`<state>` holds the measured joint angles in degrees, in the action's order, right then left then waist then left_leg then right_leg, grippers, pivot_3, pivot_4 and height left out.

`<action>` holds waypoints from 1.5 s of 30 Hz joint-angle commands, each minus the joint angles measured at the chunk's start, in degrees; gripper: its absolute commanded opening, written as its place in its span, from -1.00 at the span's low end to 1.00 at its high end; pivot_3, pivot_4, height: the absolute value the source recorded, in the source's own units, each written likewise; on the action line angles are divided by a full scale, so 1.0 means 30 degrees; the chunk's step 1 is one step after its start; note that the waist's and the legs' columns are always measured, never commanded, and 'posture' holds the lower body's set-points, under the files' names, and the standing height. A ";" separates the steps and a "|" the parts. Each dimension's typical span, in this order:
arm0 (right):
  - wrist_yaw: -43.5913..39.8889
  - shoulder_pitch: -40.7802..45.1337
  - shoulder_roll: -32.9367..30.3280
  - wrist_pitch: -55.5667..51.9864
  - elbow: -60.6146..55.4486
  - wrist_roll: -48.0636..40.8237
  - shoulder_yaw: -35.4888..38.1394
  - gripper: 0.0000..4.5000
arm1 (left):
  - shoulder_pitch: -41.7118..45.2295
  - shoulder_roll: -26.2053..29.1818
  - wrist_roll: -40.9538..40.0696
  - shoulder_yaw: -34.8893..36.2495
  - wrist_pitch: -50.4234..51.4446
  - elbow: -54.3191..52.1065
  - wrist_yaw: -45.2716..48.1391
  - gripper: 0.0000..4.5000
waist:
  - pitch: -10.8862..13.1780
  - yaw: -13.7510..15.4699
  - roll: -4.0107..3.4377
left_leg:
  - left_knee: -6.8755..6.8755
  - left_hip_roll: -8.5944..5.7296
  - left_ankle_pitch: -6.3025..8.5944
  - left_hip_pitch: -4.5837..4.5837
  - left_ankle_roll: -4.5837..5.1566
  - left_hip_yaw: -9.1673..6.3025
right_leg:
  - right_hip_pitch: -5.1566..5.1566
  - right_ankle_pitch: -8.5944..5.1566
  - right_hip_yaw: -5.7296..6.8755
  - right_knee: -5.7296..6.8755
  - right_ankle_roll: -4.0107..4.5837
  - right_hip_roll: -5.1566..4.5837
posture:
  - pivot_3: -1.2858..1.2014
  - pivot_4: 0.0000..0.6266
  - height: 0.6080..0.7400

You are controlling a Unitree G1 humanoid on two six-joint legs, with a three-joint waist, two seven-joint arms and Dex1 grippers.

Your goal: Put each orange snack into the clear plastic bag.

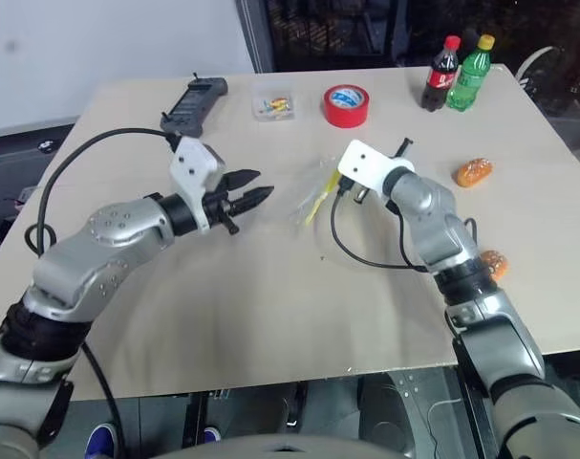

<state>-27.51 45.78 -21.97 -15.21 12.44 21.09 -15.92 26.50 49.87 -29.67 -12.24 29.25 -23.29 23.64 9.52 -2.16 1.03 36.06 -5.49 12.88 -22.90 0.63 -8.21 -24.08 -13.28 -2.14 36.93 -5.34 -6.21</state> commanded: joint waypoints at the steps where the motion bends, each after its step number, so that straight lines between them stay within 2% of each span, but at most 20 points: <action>1: -0.0434 0.1017 0.0358 -0.1373 -0.0397 0.0027 0.0000 -1.00 | -0.0808 0.0440 0.4317 -0.0826 -0.1398 -0.2544 -0.0315 -0.18 | 0.0006 0.0016 -0.0008 | -0.0012 -0.0001 0.0001 0.0000 0.0002 0.0000 | -0.0002 0.0000 -0.0002 -0.0007 0.0000 0.0000 | 0.03 -0.52 1.00; 7: -0.0969 0.1425 0.1049 -0.2702 -0.0556 0.0026 -0.0359 -1.00 | -0.1605 -0.0988 0.5274 -0.0944 0.0702 -0.4818 -0.0040 -0.18 | 0.0018 0.0030 -0.0013 | -0.0012 0.0001 0.0002 0.0001 0.0006 -0.0007 | -0.0002 0.0002 0.0013 0.0000 -0.0004 0.0009 | 0.03 -0.52 1.00; 14: -0.1407 0.1525 0.1414 -0.3256 -0.0979 -0.0179 -0.0584 -1.00 | -0.1391 -0.2381 0.7541 -0.1651 0.2606 -0.4747 -0.0511 -0.18 | 0.0022 -0.0041 -0.0018 | 0.0027 -0.0009 0.0001 0.0019 0.0005 -0.0009 | 0.0003 0.0006 0.0021 0.0060 -0.0005 0.0035 | 0.03 -0.52 1.00; 23: -0.1539 0.1570 0.1771 -0.3684 -0.1232 -0.0246 -0.0614 -1.00 | -0.1164 -0.3219 1.1172 -0.2930 0.2469 -0.3641 -0.0557 -0.18 | 0.0026 -0.0040 -0.0024 | 0.0034 -0.0008 0.0001 0.0021 0.0003 -0.0011 | 0.0001 0.0008 0.0020 0.0068 -0.0001 0.0037 | 0.03 -0.52 1.00; 38: -0.1601 0.1518 0.1802 -0.4170 -0.1501 -0.0302 -0.0706 -1.00 | -0.0885 -0.4572 1.4534 -0.3630 0.0644 -0.1800 0.0336 -0.18 | 0.0025 -0.0039 -0.0024 | 0.0057 -0.0009 0.0001 0.0021 0.0003 -0.0014 | 0.0000 0.0009 0.0020 0.0099 -0.0001 0.0036 | 0.03 -0.52 1.00; 41: -0.1620 0.1496 0.1815 -0.4254 -0.1574 -0.0307 -0.0728 -1.00 | -0.0847 -0.4755 1.5135 -0.3765 0.0084 -0.1400 0.0494 -0.52 | 0.0025 -0.0034 -0.0024 | 0.0066 -0.0008 0.0001 0.0021 0.0003 -0.0015 | 0.0000 0.0009 0.0019 0.0111 -0.0001 0.0035 | 0.03 -0.52 1.00; 42: -0.1610 0.1519 0.1833 -0.4269 -0.1544 -0.0314 -0.0733 -1.00 | -0.0848 -0.4812 1.5333 -0.3764 -0.0069 -0.1224 0.0551 -0.69 | 0.0025 -0.0035 -0.0024 | 0.0069 -0.0008 0.0001 0.0021 0.0004 -0.0015 | 0.0000 0.0009 0.0020 0.0114 -0.0001 0.0035 | 0.03 -0.52 1.00; 43: -0.1635 0.1509 0.1832 -0.4332 -0.1602 -0.0325 -0.0738 -1.00 | -0.0876 -0.4758 1.5655 -0.3775 -0.0356 -0.0982 0.0557 -0.94 | 0.0025 -0.0039 -0.0024 | 0.0072 -0.0008 0.0001 0.0022 0.0003 -0.0014 | 0.0000 0.0008 0.0019 0.0119 -0.0001 0.0034 | 0.03 -0.52 1.00; 45: -0.1642 0.1533 0.1842 -0.4372 -0.1570 -0.0344 -0.0748 -1.00 | -0.0898 -0.4713 1.6074 -0.3716 -0.0886 -0.0534 0.0598 -0.98 | 0.0025 -0.0040 -0.0024 | 0.0076 -0.0009 0.0001 0.0023 0.0003 -0.0014 | -0.0004 0.0008 0.0019 0.0136 -0.0001 0.0035 | 0.03 -0.52 1.00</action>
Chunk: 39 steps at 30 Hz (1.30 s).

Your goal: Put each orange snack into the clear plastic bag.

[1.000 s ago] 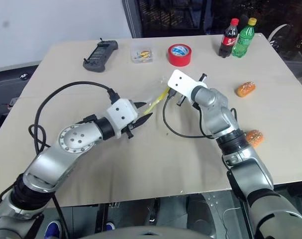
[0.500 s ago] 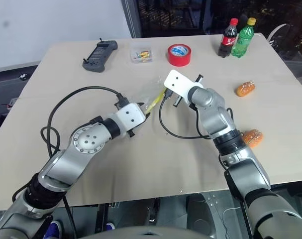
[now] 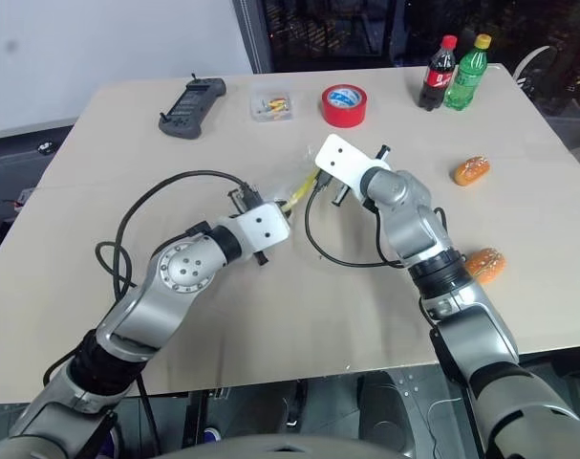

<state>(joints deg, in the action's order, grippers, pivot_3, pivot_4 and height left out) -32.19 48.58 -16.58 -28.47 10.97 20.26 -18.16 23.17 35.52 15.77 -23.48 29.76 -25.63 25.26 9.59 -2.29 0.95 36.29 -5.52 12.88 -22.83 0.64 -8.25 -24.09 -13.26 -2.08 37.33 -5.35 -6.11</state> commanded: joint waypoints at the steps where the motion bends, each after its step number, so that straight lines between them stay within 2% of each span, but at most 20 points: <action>1: -0.0115 0.0577 0.0022 0.0014 -0.1087 -0.0081 0.0003 -1.00 | 0.0210 0.0179 0.1112 0.0149 -0.1419 0.0528 0.0031 -0.98 | 0.0000 0.0000 0.0000 | 0.0001 0.0000 0.0000 0.0001 0.0000 -0.0001 | -0.0002 0.0000 0.0001 0.0005 0.0000 0.0000 | 0.03 -0.52 1.00; 13: -0.0268 -0.0653 -0.0494 -0.0185 -0.1968 -0.0325 0.0204 -1.00 | -0.0068 0.0552 -0.0171 0.3315 -0.7448 0.4231 -0.0047 -0.98 | -0.0001 0.0005 0.0000 | 0.0012 0.0005 0.0000 0.0003 0.0001 0.0002 | -0.0024 -0.0001 -0.0008 0.0049 0.0000 -0.0014 | 0.03 -0.52 1.00; 15: -0.0214 -0.0714 -0.0478 -0.0245 -0.2004 -0.0363 0.0248 -1.00 | -0.0194 0.0655 -0.1344 0.3542 -0.7455 0.4415 0.1463 -0.98 | -0.0001 -0.0011 0.0000 | 0.0016 0.0003 0.0000 0.0003 0.0001 0.0006 | -0.0028 0.0000 -0.0015 0.0064 0.0001 -0.0016 | 0.03 -0.52 1.00; 16: -0.0181 -0.0718 -0.0464 -0.0258 -0.2003 -0.0379 0.0259 -1.00 | -0.0252 0.0682 -0.1272 0.3679 -0.7712 0.4456 0.1437 -0.80 | -0.0001 -0.0017 0.0000 | 0.0017 0.0003 0.0000 0.0003 0.0001 0.0007 | -0.0029 0.0000 -0.0016 0.0068 0.0000 -0.0016 | 0.03 -0.52 1.00; 18: -0.0125 -0.0660 -0.0391 -0.0267 -0.1917 -0.0446 0.0287 -1.00 | -0.0305 0.0844 -0.0657 0.3677 -0.8500 0.4783 0.1172 -0.66 | -0.0001 -0.0021 0.0000 | 0.0018 0.0005 0.0000 0.0003 0.0002 0.0009 | -0.0037 -0.0001 -0.0019 0.0080 0.0001 -0.0015 | 0.03 -0.52 1.00; 21: -0.0116 -0.0556 -0.0286 -0.0361 -0.1920 -0.0565 0.0316 -1.00 | -0.0344 0.1008 0.0486 0.3428 -0.9521 0.5398 0.0725 -0.05 | -0.0001 -0.0015 0.0000 | 0.0018 0.0000 0.0000 0.0003 0.0001 0.0009 | -0.0049 -0.0001 -0.0020 0.0098 0.0001 -0.0013 | 0.03 -0.52 1.00; 33: -0.0306 -0.0301 -0.0289 -0.0610 -0.2005 -0.0846 0.0180 -1.00 | -0.0458 -0.0004 0.2645 0.3012 -1.0912 0.6300 0.0183 -0.05 | -0.0002 -0.0023 -0.0002 | 0.0022 -0.0002 0.0000 0.0001 0.0002 0.0010 | -0.0055 -0.0001 -0.0024 0.0111 0.0001 -0.0014 | 0.03 -0.52 1.00; 35: -0.0348 -0.0265 -0.0326 -0.0658 -0.2033 -0.0888 0.0165 -1.00 | -0.0429 -0.0010 0.3117 0.2843 -1.1337 0.6665 0.0071 -0.30 | -0.0002 -0.0026 -0.0002 | 0.0022 -0.0005 0.0000 0.0002 0.0002 0.0010 | -0.0058 -0.0001 -0.0024 0.0117 0.0001 -0.0013 | 0.03 -0.52 1.00; 36: -0.0367 -0.0237 -0.0343 -0.0675 -0.2033 -0.0906 0.0169 -1.00 | -0.0411 -0.0030 0.3303 0.2782 -1.1452 0.6810 0.0009 -0.33 | -0.0002 -0.0023 -0.0002 | 0.0022 -0.0006 0.0000 0.0002 0.0002 0.0010 | -0.0058 -0.0001 -0.0025 0.0118 0.0001 -0.0013 | 0.03 -0.52 1.00; 38: -0.0409 -0.0185 -0.0376 -0.0716 -0.2046 -0.0934 0.0176 -1.00 | -0.0387 -0.0106 0.3540 0.2678 -1.1596 0.7020 0.0008 -0.66 | -0.0002 -0.0019 -0.0002 | 0.0024 -0.0006 0.0000 0.0001 0.0002 0.0010 | -0.0059 0.0000 -0.0025 0.0119 0.0001 -0.0014 | 0.03 -0.52 1.00; 39: -0.0417 -0.0157 -0.0386 -0.0740 -0.2045 -0.0955 0.0188 -1.00 | -0.0407 -0.0160 0.3624 0.2629 -1.1673 0.7085 0.0015 -0.66 | -0.0002 -0.0019 -0.0002 | 0.0024 -0.0007 0.0000 0.0001 0.0003 0.0012 | -0.0059 -0.0001 -0.0027 0.0119 0.0001 -0.0014 | 0.03 -0.52 1.00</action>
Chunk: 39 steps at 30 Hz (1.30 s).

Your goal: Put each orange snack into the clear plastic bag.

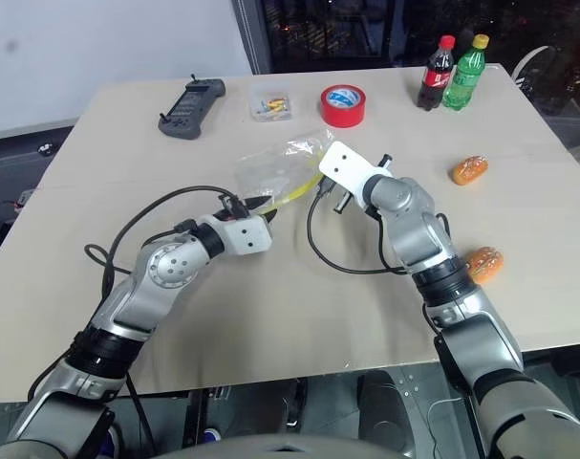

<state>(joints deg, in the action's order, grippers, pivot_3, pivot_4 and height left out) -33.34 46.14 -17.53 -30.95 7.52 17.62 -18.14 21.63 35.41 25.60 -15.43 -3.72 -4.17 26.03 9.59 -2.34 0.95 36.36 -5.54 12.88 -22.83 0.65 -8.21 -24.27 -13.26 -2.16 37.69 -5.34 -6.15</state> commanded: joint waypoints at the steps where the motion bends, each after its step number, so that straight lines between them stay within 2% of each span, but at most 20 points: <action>1: -0.0036 0.0678 -0.0076 0.0067 -0.0897 -0.0094 0.0184 -1.00 | 0.0093 -0.0163 0.0401 -0.0080 -0.0582 -0.0018 -0.0237 -0.66 | 0.0000 0.0000 0.0000 | 0.0001 -0.0001 0.0000 0.0000 0.0000 -0.0001 | 0.0000 0.0000 0.0000 0.0000 0.0000 0.0000 | 0.03 -0.52 1.00; 9: -0.0116 0.0747 -0.0090 -0.0092 -0.0969 -0.0250 0.0175 -1.00 | -0.0024 -0.0520 0.0928 0.0154 -0.0791 0.0064 -0.0984 -0.66 | 0.0000 -0.0003 0.0000 | 0.0001 0.0001 0.0001 -0.0001 0.0001 -0.0001 | -0.0001 0.0000 0.0000 0.0005 0.0000 0.0000 | 0.03 -0.52 1.00; 12: -0.0113 0.0750 -0.0084 -0.0094 -0.0954 -0.0257 0.0170 -1.00 | -0.0247 -0.0609 0.0741 0.0300 -0.0675 -0.0157 -0.0952 -0.33 | 0.0000 -0.0003 0.0000 | 0.0003 0.0002 0.0000 -0.0001 0.0001 -0.0001 | -0.0002 0.0000 0.0000 0.0006 0.0000 0.0000 | 0.03 -0.52 1.00; 14: -0.0104 0.0789 -0.0068 -0.0095 -0.0912 -0.0284 0.0188 -1.00 | -0.0359 -0.0565 0.1163 0.0266 -0.0684 -0.0144 -0.1237 0.10 | 0.0000 -0.0015 0.0000 | 0.0003 0.0002 0.0001 -0.0001 0.0001 0.0000 | -0.0002 0.0000 -0.0003 0.0006 0.0000 0.0000 | 0.03 -0.52 1.00; 16: -0.0109 0.0823 -0.0051 -0.0122 -0.0913 -0.0322 0.0200 -1.00 | -0.0426 -0.0542 0.1453 0.0188 -0.0726 -0.0005 -0.1424 0.44 | 0.0000 -0.0006 0.0000 | 0.0004 0.0002 0.0001 -0.0001 0.0000 0.0000 | -0.0007 0.0000 -0.0004 0.0012 0.0000 0.0000 | 0.03 -0.52 1.00; 25: -0.0214 0.0959 -0.0071 -0.0412 -0.1109 -0.0515 0.0283 -1.00 | -0.1432 -0.1674 0.1311 -0.0051 -0.0287 -0.0200 -0.1612 0.44 | -0.0002 0.0003 -0.0002 | 0.0013 0.0002 0.0001 -0.0001 0.0002 0.0001 | -0.0007 0.0000 -0.0006 0.0022 0.0000 0.0000 | 0.03 -0.52 1.00; 28: -0.0230 0.0923 -0.0074 -0.0535 -0.1252 -0.0570 0.0302 -1.00 | -0.2082 -0.2552 -0.0256 0.0266 0.0238 -0.0993 -0.0850 0.44 | -0.0003 0.0008 -0.0003 | 0.0022 0.0001 0.0001 -0.0004 0.0002 0.0002 | -0.0006 0.0000 -0.0007 0.0027 0.0000 -0.0004 | 0.03 -0.52 1.00; 39: -0.0165 0.1048 -0.0048 -0.0686 -0.1068 -0.0839 0.0265 -1.00 | -0.2269 -0.2383 0.0570 0.0033 -0.1279 -0.1895 -0.1376 0.44 | -0.0003 0.0003 -0.0004 | 0.0026 0.0002 0.0002 -0.0002 0.0003 0.0002 | -0.0016 0.0001 -0.0011 0.0055 0.0001 -0.0006 | 0.03 -0.52 1.00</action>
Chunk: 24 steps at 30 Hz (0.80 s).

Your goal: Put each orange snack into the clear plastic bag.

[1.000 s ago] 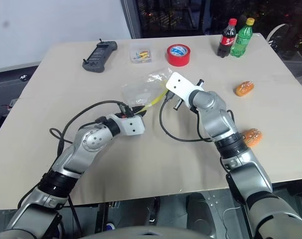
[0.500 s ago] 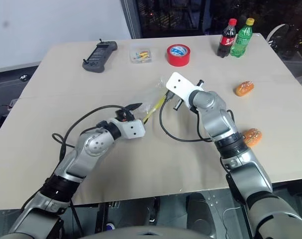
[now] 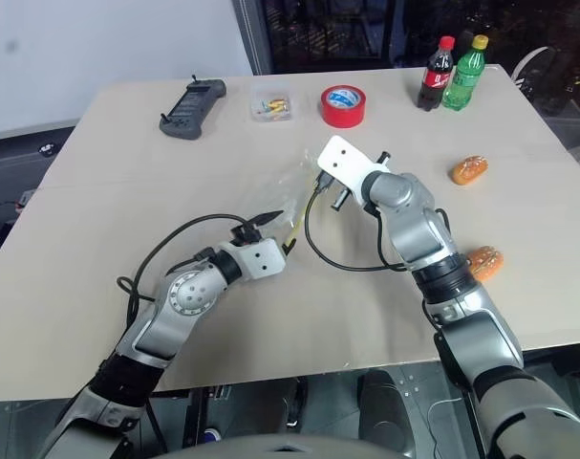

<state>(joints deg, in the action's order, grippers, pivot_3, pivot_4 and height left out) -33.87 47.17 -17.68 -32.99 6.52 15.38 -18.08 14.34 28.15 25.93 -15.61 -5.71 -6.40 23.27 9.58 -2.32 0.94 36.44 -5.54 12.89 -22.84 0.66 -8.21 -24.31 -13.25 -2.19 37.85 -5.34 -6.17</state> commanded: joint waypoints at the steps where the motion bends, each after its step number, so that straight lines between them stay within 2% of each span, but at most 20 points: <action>1: 0.0020 0.0705 0.0006 -0.0040 -0.0734 -0.0115 0.0242 -1.00 | 0.0162 -0.0022 0.0544 0.0075 -0.0592 -0.1160 -0.0497 0.44 | 0.0000 -0.0007 0.0000 | 0.0000 0.0000 0.0000 -0.0001 0.0000 0.0001 | -0.0001 0.0000 0.0000 0.0000 0.0000 0.0000 | 0.03 -0.52 1.00; 11: 0.0115 0.0713 0.0045 -0.0192 -0.0594 -0.0196 0.0264 -1.00 | 0.0102 -0.1054 0.0391 0.0112 -0.0487 -0.1734 -0.0535 0.44 | -0.0001 -0.0014 0.0000 | 0.0000 -0.0002 0.0000 0.0000 0.0000 0.0001 | 0.0000 0.0000 -0.0002 0.0000 0.0000 0.0000 | 0.03 -0.52 1.00; 22: 0.0379 0.0864 0.0025 0.0019 -0.0047 -0.0260 0.0379 -1.00 | -0.0337 -0.0746 0.0620 0.0174 0.0159 -0.2158 -0.0241 0.44 | 0.0000 -0.0008 -0.0001 | 0.0000 -0.0002 0.0001 0.0001 0.0001 0.0002 | -0.0001 0.0000 -0.0002 0.0002 0.0000 0.0001 | 0.03 -0.52 1.00; 23: 0.0375 0.0864 0.0018 0.0021 -0.0044 -0.0266 0.0380 -1.00 | -0.0401 -0.0678 0.0715 0.0158 0.0229 -0.2181 -0.0205 0.22 | 0.0000 -0.0007 -0.0001 | 0.0000 -0.0002 0.0001 0.0000 0.0001 0.0002 | -0.0001 0.0000 -0.0002 0.0001 0.0000 0.0000 | 0.03 -0.52 1.00; 24: 0.0369 0.0858 0.0007 0.0016 -0.0060 -0.0266 0.0378 -1.00 | -0.0455 -0.0623 0.0763 0.0150 0.0257 -0.2200 -0.0175 0.11 | 0.0000 -0.0003 -0.0001 | 0.0000 -0.0002 0.0001 0.0001 0.0001 0.0002 | -0.0001 0.0000 -0.0002 0.0001 0.0000 0.0000 | 0.03 -0.52 1.00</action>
<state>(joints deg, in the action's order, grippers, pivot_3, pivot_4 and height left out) -33.20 47.82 -17.61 -33.54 7.55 14.94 -18.02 13.06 25.93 27.90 -15.86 -4.97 -10.46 22.79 9.58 -2.33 0.94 36.44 -5.54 12.89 -22.83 0.66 -8.21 -24.32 -13.25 -2.20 37.86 -5.34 -6.17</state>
